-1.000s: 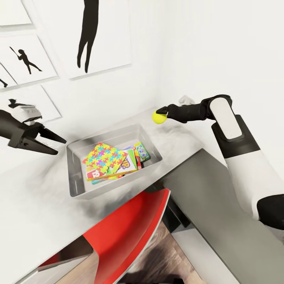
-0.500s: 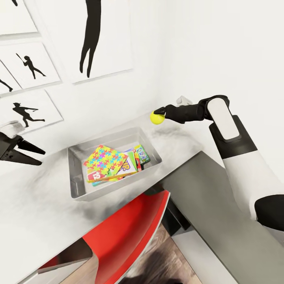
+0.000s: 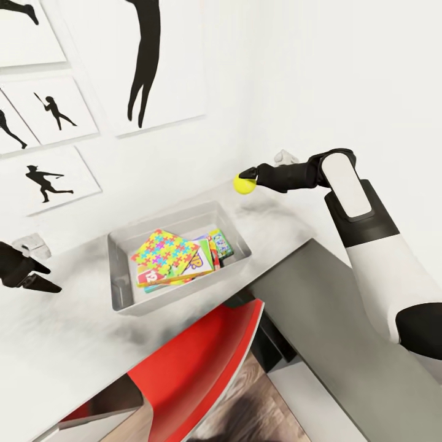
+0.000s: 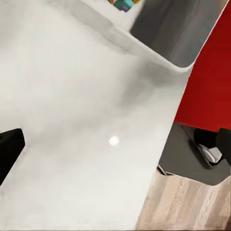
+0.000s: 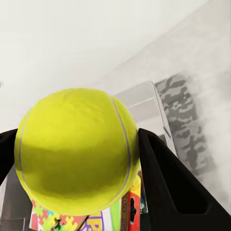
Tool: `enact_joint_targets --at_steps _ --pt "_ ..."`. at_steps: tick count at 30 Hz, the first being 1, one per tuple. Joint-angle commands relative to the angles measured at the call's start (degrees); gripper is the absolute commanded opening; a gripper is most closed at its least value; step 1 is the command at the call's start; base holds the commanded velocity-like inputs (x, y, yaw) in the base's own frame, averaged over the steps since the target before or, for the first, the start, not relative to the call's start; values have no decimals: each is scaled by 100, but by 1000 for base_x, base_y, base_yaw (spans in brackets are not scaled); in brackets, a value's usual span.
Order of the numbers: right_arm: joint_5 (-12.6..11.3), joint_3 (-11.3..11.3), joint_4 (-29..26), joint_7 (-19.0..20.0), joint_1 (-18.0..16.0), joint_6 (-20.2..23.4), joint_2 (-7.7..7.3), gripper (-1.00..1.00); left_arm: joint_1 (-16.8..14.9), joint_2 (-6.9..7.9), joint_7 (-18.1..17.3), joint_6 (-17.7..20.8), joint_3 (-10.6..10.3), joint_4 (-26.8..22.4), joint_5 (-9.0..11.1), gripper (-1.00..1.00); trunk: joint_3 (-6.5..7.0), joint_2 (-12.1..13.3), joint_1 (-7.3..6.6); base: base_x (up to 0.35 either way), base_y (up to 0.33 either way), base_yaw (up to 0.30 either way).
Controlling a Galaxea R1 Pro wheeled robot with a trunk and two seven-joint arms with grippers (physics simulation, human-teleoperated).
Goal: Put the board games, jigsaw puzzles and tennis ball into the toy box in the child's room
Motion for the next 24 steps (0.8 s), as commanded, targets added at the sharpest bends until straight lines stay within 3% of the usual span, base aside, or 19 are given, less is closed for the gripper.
enact_joint_targets --at_steps 1,2,6,7,8,9,12,14,16,17,18,20,23,24 --pt "-72 13 -1 -76 -7 0 -5 -100 -44 17 174 -134 -218 146 61 100 -1 -12 4 0 0 0" --pt "-72 13 2 -77 -7 0 -5 -100 -44 23 307 -322 -391 314 147 100 9 -12 4 0 0 0" --pt "-67 14 6 -85 -9 0 -2 -100 -44 22 936 -1263 -1211 1590 1531 100 47 -12 4 0 0 0" --pt "-66 14 7 -85 -9 0 0 -100 -44 12 1031 -1404 -1316 1790 1711 100 56 -12 4 0 0 0" --pt "-65 14 7 -86 -11 0 1 -100 -44 -6 1199 -1671 -1516 2154 2062 100 65 -12 4 0 0 0" --pt "-64 14 7 -86 -11 0 2 -100 -44 -9 1265 -1791 -1610 2298 2233 100 75 -12 4 0 0 0" --pt "-63 14 7 -88 -12 0 3 -100 -44 48 1434 -2417 -2115 2748 3120 100 103 -12 4 0 0 0" --pt "-63 14 7 -89 -13 0 4 -100 -44 81 1453 -2762 -2371 2829 3434 100 122 -12 4 0 0 0" --pt "-63 14 7 -88 -13 0 2 -100 -44 122 1402 -3115 -2614 2865 3708 100 141 -12 4 0 0 0" --pt "-59 14 7 -87 -15 0 -1 -100 -44 157 1245 -3386 -2802 2883 3972 100 151 -12 4 0 0 0" --pt "-58 14 7 -87 -15 0 -2 -100 -44 168 1170 -3458 -2862 2889 4063 100 160 -12 4 0 0 0" --pt "-57 14 4 -87 -13 0 -8 -100 -44 222 818 -3706 -3107 2902 4441 100 179 -12 4 0 0 0" --pt "-67 8 -6 -85 -14 0 -12 -100 -44 286 345 -3985 -3481 2886 5224 100 207 -12 4 0 0 0" --pt "-68 9 -11 -85 -14 0 -12 -100 -44 290 297 -4008 -3531 2878 5367 100 217 -12 4 0 0 0"
